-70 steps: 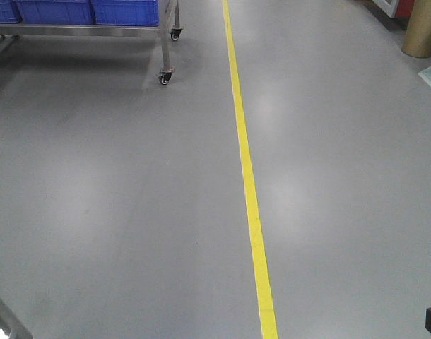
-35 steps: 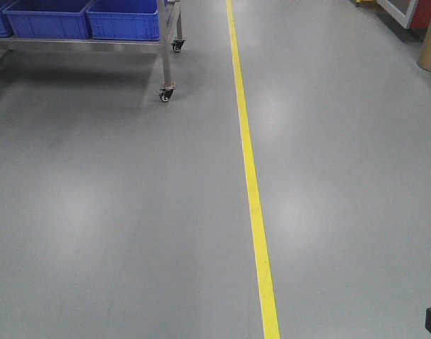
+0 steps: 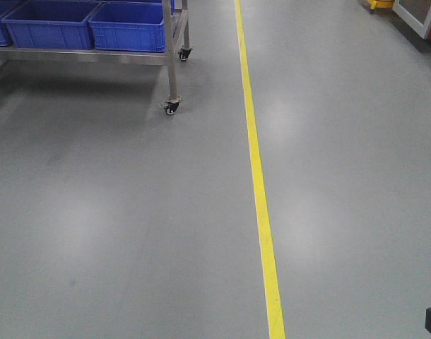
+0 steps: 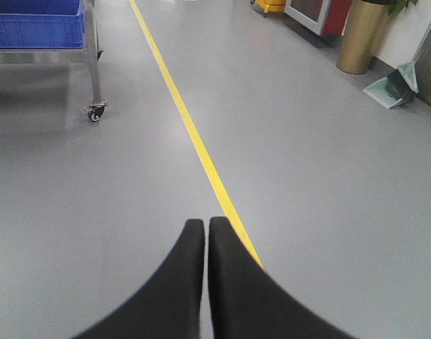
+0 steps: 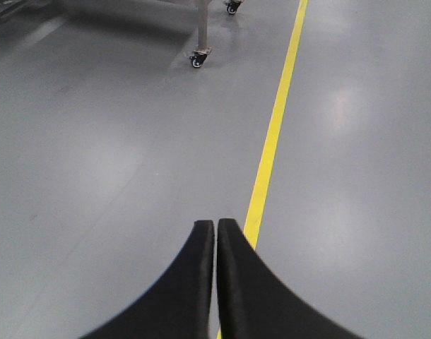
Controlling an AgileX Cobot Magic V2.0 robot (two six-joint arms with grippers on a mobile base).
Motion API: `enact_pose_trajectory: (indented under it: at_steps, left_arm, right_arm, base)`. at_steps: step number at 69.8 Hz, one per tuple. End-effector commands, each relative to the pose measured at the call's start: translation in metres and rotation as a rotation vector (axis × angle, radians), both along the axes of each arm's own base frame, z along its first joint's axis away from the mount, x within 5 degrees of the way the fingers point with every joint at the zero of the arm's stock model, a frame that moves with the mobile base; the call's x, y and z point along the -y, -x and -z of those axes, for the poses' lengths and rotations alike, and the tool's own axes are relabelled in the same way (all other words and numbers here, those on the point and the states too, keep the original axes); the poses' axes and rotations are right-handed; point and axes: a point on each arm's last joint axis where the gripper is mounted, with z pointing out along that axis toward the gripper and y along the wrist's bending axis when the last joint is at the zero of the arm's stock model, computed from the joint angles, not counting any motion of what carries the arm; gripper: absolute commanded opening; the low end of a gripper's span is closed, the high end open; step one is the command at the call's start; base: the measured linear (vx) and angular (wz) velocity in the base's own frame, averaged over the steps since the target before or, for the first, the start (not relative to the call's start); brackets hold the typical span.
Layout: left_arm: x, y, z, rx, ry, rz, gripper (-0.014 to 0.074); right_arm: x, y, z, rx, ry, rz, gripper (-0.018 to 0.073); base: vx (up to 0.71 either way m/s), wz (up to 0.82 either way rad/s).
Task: Move and align brake pads A on conveyor
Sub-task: 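Drive along the yellow floor line toward the steel table, then turn and approach the steel table holding the remaining two pads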
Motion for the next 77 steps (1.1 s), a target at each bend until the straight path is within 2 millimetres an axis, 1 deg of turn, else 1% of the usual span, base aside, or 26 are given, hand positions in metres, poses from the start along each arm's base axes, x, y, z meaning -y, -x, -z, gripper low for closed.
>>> enact_pose_trajectory:
  at_steps: [1,28,42,58,77]
  left_arm:
    - [0.0016,-0.0016,-0.0147,0.089,0.032,0.012,-0.0006]
    - [0.0016,-0.0016,-0.0147,0.089,0.032,0.012,-0.0006]
    - [0.0016,-0.0016,-0.0147,0.089,0.032,0.012,-0.0006]
    - [0.0016,-0.0016,-0.0147,0.089,0.032,0.012,-0.0006]
    - [0.0016,-0.0016,-0.0147,0.089,0.032,0.012,-0.0008]
  right_arm:
    - [-0.0009,-0.0036,-0.0137,0.09,-0.002,-0.009,-0.0006]
    - [-0.001,-0.0036,-0.0138,0.091,-0.002,-0.009,-0.0006]
    - [-0.0009,-0.0036,-0.0137,0.091,-0.002,-0.009,-0.0006]
    - [-0.0009,-0.0036,-0.0137,0.091,-0.002,-0.009,-0.0006]
    - [-0.0009,-0.0036,-0.0137,0.091,-0.002,-0.009,-0.0006]
  base:
    - [0.21,0.04]
    - [0.12,0.03]
    - [0.04,0.21]
    - [0.02,0.57]
    - [-0.01,0.9]
